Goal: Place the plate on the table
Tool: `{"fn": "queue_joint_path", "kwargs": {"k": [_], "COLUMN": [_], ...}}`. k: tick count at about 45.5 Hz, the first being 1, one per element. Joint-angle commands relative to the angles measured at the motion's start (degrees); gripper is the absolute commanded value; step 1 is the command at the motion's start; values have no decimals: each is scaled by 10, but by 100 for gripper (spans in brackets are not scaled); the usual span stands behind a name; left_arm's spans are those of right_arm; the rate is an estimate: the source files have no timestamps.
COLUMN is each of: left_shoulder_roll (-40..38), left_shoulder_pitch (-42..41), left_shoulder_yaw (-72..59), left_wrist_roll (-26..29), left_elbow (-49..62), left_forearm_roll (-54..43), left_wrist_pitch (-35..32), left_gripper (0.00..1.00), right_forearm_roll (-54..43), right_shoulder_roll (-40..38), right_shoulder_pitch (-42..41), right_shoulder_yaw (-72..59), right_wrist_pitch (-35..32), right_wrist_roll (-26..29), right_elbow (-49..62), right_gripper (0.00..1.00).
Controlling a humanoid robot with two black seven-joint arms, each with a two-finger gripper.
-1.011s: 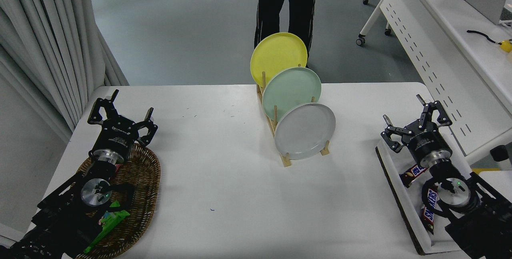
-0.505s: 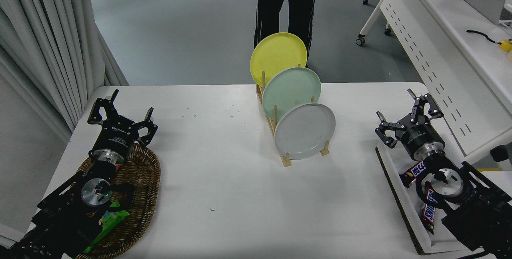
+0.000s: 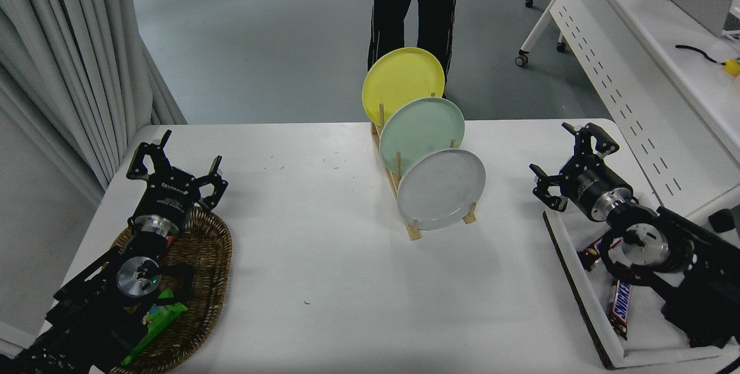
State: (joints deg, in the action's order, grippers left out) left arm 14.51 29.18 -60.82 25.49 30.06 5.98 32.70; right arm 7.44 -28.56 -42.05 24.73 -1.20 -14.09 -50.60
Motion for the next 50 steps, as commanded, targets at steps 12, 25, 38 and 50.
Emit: {"fn": "queue_joint_path", "kwargs": {"k": [12, 25, 38, 50], "left_shoulder_roll": [0, 0, 0, 0], "left_shoulder_pitch": [0, 0, 0, 0], "left_shoulder_yaw": [0, 0, 0, 0], "left_wrist_roll": [0, 0, 0, 0], "left_elbow": [0, 0, 0, 0], "left_forearm_roll": [0, 0, 0, 0], "left_wrist_pitch": [0, 0, 0, 0], "left_gripper": [100, 100, 100, 100], "right_forearm_roll": [74, 94, 95, 98], "right_shoulder_roll": [-33, -23, -28, -69], "right_shoulder_pitch": [-103, -131, -144, -158], "right_shoulder_yaw": [-159, -188, -208, -269], "right_wrist_pitch": [130, 131, 179, 181], "right_wrist_roll": [4, 4, 4, 4], "right_elbow": [-194, -200, -251, -343], "right_gripper": [100, 100, 100, 100]}}
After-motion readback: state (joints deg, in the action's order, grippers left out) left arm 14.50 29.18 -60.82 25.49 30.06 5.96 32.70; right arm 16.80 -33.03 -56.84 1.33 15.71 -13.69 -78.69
